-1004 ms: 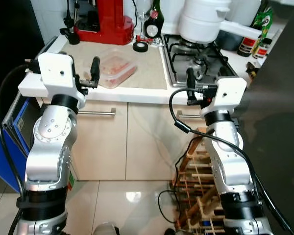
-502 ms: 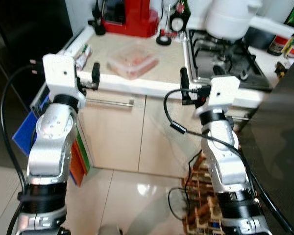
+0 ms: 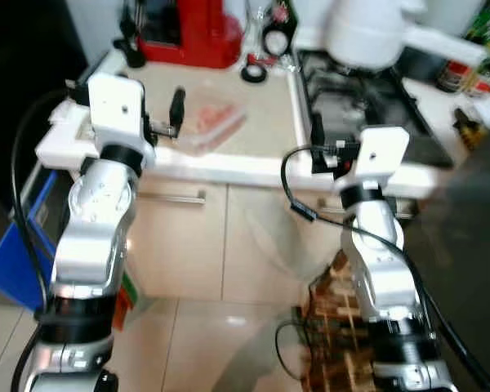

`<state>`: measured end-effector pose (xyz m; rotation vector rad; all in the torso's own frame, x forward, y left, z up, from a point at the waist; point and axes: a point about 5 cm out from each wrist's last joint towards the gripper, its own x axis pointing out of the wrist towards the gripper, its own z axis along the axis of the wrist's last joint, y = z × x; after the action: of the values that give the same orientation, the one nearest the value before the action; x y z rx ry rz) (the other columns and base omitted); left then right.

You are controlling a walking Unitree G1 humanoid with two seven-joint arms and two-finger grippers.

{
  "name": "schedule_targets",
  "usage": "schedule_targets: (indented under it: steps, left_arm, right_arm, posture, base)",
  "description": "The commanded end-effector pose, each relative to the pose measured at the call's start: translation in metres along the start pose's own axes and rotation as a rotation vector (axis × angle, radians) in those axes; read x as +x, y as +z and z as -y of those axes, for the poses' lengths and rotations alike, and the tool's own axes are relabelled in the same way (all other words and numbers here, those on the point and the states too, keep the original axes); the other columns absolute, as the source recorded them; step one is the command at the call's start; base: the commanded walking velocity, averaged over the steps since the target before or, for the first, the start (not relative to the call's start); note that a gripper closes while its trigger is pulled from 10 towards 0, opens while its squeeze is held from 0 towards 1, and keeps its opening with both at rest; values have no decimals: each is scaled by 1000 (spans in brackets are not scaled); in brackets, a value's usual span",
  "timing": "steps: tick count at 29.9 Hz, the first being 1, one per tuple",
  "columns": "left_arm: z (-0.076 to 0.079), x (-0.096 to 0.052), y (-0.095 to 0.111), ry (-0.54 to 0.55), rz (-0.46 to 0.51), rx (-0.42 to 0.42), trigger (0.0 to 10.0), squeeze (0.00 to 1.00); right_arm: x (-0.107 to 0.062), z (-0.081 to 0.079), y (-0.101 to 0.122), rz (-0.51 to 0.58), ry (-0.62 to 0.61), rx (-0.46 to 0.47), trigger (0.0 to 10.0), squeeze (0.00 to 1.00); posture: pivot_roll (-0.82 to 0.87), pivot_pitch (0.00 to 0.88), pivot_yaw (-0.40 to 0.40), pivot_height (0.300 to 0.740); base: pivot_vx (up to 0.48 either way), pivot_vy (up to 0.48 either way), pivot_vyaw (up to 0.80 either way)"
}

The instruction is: Restocking fridge

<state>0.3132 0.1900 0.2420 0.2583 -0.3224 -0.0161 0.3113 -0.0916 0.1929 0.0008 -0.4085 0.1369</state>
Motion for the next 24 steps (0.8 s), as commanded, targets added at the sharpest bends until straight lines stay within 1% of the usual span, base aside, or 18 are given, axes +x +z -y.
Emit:
schedule_targets:
  steps: [1, 7, 11, 13, 15, 16, 17, 20, 21, 22, 24]
  left_arm:
    - [15, 4, 13, -46, 64, -5, 10000, 0]
    - [8, 6, 20, -18, 102, -18, 10000, 0]
    - [6, 7, 20, -7, 98, -33, 10000, 0]
    - [4, 8, 21, 3, 106, -26, 10000, 0]
    - [2, 10, 25, 26, 105, -56, 10000, 0]
    - [2, 12, 25, 31, 82, -83, 10000, 0]
    - [0, 14, 25, 37, 50, -136, 10000, 0]
    - [-4, 15, 27, 42, 20, -227, 10000, 0]
    - [-7, 15, 24, 49, -20, -272, 10000, 0]
    - [-7, 15, 24, 49, -20, -272, 10000, 0]
    - [-11, 15, 18, 64, -81, -330, 10000, 0]
  right_arm:
    - [-3, 16, -2, -6, -41, -39, 10000, 20]
    - [-3, 16, -4, -7, -43, -40, 10000, 24]
    - [-3, 15, -4, -8, -43, -39, 10000, 20]
    - [-3, 15, -4, -8, -43, -39, 10000, 16]
    - [-4, 16, -5, -9, -44, -40, 10000, 16]
    - [-4, 16, -5, -9, -44, -40, 10000, 16]
    - [-4, 17, -5, -9, -45, -40, 10000, 16]
    - [-5, 17, -5, -11, -46, -41, 10000, 16]
    - [-6, 17, -5, -12, -45, -41, 10000, 20]
    - [-6, 17, -5, -12, -45, -41, 10000, 20]
    - [-6, 17, -5, -14, -45, -41, 10000, 16]
  posture:
    - [81, 0, -34, 740]
    - [84, 0, -32, 740]
    - [83, 0, -30, 740]
    - [83, 0, -30, 740]
    - [81, 0, -30, 740]
    - [81, 0, -27, 740]
    - [81, 0, -27, 740]
    - [82, 0, -27, 740]
    - [83, 0, -27, 740]
    - [83, 0, -27, 740]
    - [84, 0, -26, 740]
  base:
    - [472, 0, 0]
    - [472, 0, 0]
    - [469, 0, 0]
    - [474, 0, 0]
    - [412, 0, 0]
    - [0, 0, 0]
    - [0, 0, 0]
    - [0, 0, 0]
    - [0, 0, 0]
    - [0, 0, 0]
    - [0, 0, 0]
